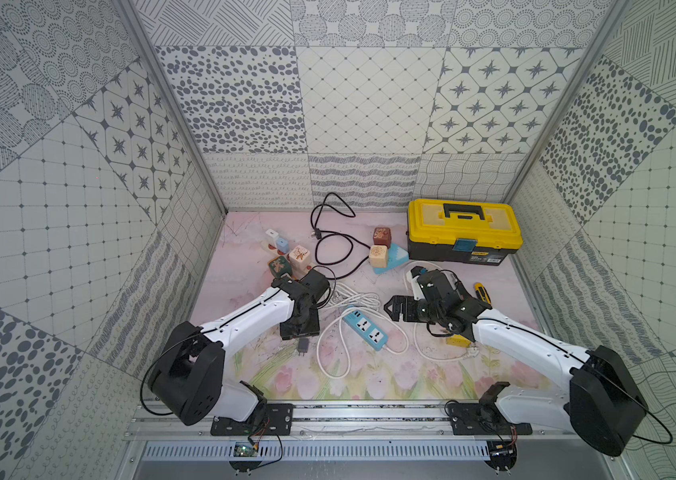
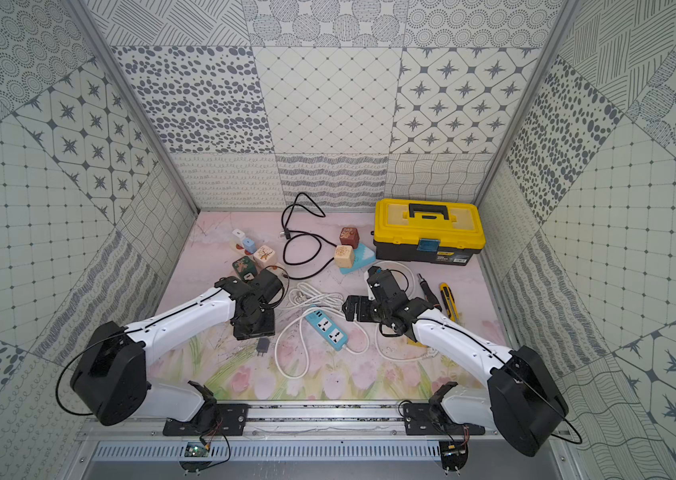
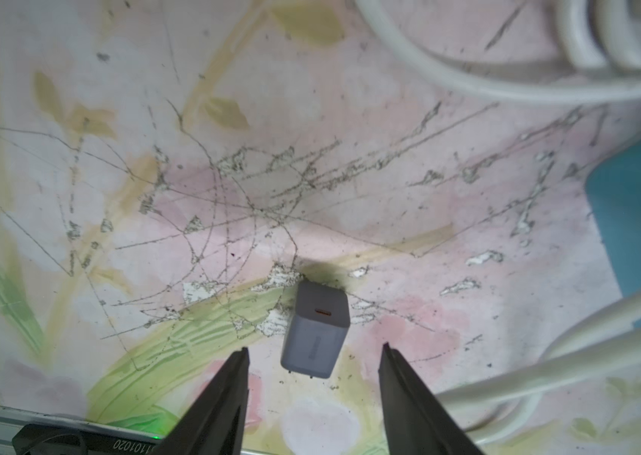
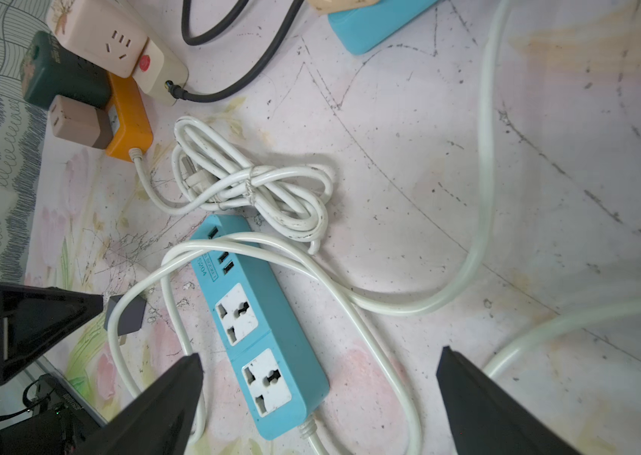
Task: Pull the plug off the socket
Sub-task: Place the plug at the center of the board, then remove the plug from the socket.
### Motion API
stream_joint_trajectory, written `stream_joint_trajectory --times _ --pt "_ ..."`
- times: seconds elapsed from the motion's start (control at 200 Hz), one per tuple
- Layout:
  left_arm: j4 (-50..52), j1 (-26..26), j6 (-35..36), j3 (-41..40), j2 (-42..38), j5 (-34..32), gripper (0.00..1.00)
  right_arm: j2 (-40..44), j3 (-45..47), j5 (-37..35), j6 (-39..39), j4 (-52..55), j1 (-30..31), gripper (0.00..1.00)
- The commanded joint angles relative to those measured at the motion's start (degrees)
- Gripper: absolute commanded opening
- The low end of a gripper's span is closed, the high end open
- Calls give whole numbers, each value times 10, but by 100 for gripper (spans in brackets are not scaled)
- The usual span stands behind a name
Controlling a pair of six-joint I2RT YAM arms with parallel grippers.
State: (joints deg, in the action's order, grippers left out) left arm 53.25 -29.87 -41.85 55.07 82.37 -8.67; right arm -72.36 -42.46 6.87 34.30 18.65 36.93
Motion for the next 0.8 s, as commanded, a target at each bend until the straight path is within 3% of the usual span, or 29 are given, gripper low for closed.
stream_joint_trajectory --times 0.0,0.07,0.205,0.405,0.495,0.605,0.795 --pt "-35 29 -81 12 -23 -161 60 -23 -39 -14 -1 -29 23 99" --pt "-60 54 -106 18 -16 -192 56 -46 -62 -22 -8 -33 42 99" --pt "-140 98 -112 47 20 -157 47 -92 -99 -24 -13 -48 70 99" --pt "-214 112 -87 114 108 -168 32 -143 -141 -36 -17 -57 101 98" --pt "-213 117 -78 141 137 -180 31 -152 -150 -38 -18 -53 112 98" --pt "-236 122 -72 135 140 -176 40 -152 -146 -44 -16 -54 119 98" --pt "-230 129 -65 145 166 -183 41 -152 -138 -47 -12 -58 120 98"
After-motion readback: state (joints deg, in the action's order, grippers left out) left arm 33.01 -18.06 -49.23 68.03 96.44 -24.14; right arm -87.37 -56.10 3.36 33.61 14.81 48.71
